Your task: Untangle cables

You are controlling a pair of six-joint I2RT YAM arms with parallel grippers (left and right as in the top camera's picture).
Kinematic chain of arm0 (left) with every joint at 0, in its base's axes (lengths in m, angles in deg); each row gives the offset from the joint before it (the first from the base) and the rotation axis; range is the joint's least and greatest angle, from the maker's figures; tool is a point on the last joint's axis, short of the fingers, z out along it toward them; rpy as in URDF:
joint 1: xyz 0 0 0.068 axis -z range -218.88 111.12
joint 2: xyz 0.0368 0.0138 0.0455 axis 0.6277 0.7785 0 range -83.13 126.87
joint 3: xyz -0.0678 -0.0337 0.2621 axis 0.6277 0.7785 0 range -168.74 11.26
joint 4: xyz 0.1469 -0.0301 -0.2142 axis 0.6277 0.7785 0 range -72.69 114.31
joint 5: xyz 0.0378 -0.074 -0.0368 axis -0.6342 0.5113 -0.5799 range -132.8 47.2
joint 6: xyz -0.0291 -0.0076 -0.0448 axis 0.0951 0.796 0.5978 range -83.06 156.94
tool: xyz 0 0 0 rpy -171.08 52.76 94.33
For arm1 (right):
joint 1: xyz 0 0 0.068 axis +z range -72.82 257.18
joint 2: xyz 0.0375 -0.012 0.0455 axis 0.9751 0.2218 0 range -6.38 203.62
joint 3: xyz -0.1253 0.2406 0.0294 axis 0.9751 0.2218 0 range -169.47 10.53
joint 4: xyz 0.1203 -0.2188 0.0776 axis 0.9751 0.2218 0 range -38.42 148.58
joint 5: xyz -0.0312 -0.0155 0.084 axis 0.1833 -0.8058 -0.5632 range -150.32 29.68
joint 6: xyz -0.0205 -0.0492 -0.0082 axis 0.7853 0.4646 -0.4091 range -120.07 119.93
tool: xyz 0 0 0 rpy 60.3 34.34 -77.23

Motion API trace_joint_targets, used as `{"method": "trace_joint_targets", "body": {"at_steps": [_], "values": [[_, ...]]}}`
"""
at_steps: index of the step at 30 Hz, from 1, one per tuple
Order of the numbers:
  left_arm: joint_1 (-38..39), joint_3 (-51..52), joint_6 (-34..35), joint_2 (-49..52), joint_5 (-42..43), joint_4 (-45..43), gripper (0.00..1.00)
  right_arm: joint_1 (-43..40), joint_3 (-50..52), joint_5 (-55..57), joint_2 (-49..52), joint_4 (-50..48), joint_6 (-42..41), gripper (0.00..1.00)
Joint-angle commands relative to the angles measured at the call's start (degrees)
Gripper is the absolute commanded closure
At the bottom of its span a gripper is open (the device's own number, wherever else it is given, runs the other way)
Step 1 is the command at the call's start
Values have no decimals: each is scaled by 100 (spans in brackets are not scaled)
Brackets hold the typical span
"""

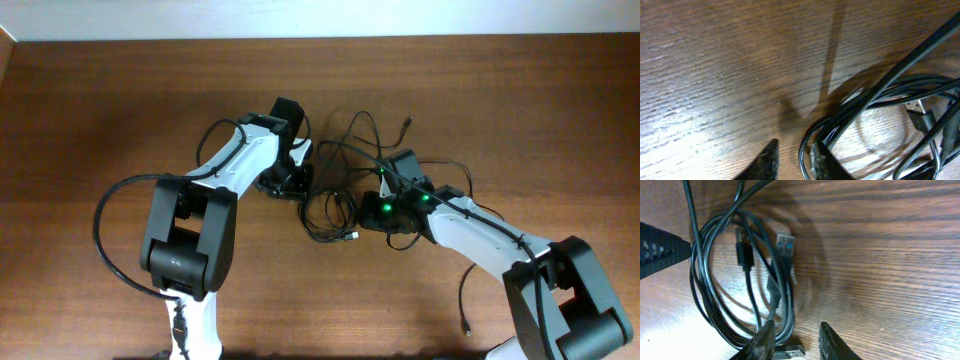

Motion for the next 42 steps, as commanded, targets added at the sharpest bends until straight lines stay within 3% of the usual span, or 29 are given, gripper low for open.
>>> {"method": "trace_joint_targets", "body": {"at_steps": [1, 8, 15, 20, 23, 25, 30, 42], "values": [[-26, -72, -138, -94, 46, 186, 77, 74, 13, 120, 57, -22, -26, 71], [-63, -127, -157, -94, 90, 308, 71, 74, 13, 133, 299, -76, -26, 71], [-81, -229, -157, -94, 109, 402, 87, 74, 13, 205, 369, -105, -26, 71], [-81, -262, -155, -94, 184, 417, 87, 74, 13, 197, 369, -356, -24, 71], [-57, -260, -157, -94, 302, 420, 76, 74, 13, 199, 369, -358, -24, 71], [-59, -260, -157, -92, 302, 420, 82, 74, 13, 199, 369, -350, -24, 71], [-59, -98, -155, -92, 302, 361, 84, 74, 13, 201, 369, -313, -24, 71], [11, 229, -155, -92, 321, 85, 81, 74, 13, 203, 369, -264, -24, 71]]}}
